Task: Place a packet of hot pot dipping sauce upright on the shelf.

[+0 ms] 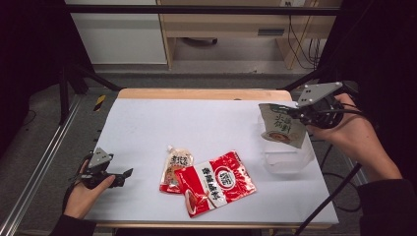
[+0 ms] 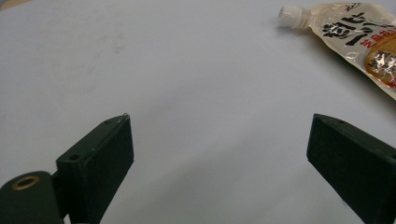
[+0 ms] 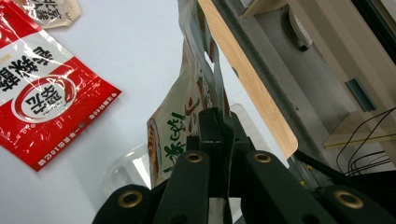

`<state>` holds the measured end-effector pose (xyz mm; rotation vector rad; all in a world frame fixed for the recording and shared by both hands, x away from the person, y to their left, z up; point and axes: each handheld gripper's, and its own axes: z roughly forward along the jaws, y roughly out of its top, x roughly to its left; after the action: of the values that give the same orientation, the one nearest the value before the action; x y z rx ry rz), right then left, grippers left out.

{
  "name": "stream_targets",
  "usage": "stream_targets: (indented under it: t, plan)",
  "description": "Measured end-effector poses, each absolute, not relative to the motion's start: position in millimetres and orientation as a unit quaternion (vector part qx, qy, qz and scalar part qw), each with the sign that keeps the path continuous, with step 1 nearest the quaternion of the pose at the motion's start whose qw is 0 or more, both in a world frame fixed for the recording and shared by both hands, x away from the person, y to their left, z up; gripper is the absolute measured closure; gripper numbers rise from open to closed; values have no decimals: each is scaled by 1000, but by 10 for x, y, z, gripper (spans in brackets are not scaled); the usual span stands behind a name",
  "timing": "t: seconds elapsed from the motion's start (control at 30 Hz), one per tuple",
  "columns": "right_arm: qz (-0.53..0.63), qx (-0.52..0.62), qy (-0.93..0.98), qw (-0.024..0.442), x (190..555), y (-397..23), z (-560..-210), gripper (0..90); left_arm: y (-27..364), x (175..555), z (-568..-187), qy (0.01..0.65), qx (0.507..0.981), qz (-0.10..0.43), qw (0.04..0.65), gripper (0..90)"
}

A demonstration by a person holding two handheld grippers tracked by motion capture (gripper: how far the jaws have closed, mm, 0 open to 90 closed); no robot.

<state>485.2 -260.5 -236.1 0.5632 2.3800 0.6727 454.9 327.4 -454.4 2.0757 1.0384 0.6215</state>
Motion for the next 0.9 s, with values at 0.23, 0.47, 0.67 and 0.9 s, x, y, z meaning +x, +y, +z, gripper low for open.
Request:
stream_targets:
  t: [0.23,0.47,0.67,0.9]
  plan:
    - [251,213,899,287,4829,-2707,-2451,900,3274,4552,-4548,403,806,241,359,71]
    - [254,209,903,277,4834,-2770,-2561,900,3274,4552,-4550,403,807,242,358,71]
    - [261,202,906,266,4839,-2791,-2577,900,3274,4555,-4553,403,807,241,358,71]
    - [263,196,910,252,4869,-2804,-2604,900,3266,4558,-4561,403,808,239,357,71]
